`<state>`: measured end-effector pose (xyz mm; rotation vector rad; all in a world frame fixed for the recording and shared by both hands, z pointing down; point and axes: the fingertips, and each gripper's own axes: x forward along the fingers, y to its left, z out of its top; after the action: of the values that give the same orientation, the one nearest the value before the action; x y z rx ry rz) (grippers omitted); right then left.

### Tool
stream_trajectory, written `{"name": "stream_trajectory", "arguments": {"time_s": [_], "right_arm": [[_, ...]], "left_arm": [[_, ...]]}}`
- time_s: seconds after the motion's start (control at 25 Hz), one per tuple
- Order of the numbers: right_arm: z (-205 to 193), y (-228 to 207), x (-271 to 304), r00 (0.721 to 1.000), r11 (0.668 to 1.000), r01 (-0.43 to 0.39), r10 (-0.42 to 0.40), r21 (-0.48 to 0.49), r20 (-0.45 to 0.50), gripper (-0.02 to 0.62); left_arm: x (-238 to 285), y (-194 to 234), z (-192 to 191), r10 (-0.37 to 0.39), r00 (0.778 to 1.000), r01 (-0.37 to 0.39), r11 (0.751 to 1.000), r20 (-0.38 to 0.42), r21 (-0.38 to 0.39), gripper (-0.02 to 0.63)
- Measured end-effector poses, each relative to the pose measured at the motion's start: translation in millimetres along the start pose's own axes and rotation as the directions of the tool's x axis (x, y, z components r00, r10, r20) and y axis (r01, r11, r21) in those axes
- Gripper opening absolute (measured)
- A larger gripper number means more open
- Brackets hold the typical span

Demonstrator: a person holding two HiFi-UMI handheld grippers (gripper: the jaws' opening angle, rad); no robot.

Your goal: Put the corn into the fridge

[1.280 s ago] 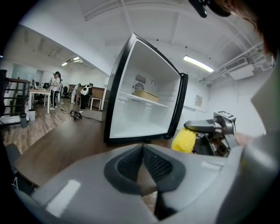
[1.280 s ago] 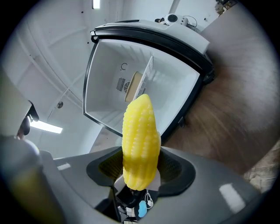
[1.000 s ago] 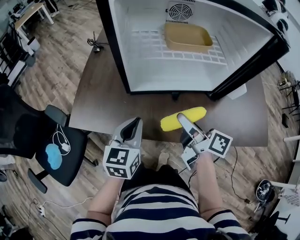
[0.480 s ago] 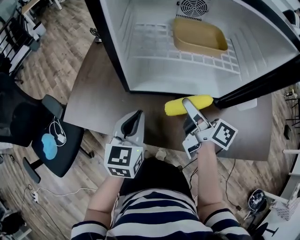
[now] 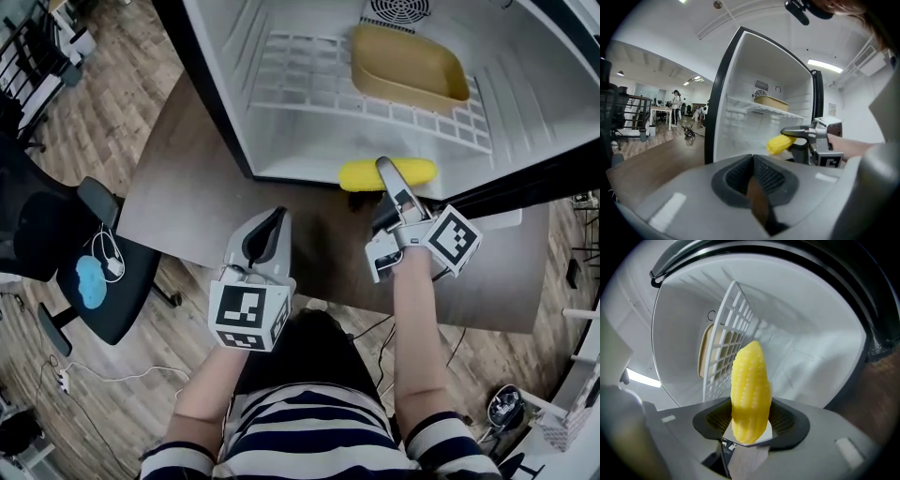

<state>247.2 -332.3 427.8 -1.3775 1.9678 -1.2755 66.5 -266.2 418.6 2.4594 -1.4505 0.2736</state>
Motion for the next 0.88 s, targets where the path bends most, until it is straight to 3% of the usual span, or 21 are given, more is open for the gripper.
{"name": "stream_trajectory", "arguments": {"time_s": [0.32, 0.88], "right_arm": [[18.7, -11.0, 24.2, 0.997, 0.996, 0.05, -0.055, 0.071, 0.061, 0.224], [26.2, -12.9, 40.5, 0.991, 0.991, 0.114, -0.109, -0.064, 0.084, 0.219]], "left_arm": [[6.0, -0.4, -5.5, 0.024, 1.0, -0.024, 1.0, -0.003, -0.007, 0.0], [14.2, -3.3, -12.1, 0.031, 0.999, -0.031, 0.999, -0.015, -0.018, 0.0]]}}
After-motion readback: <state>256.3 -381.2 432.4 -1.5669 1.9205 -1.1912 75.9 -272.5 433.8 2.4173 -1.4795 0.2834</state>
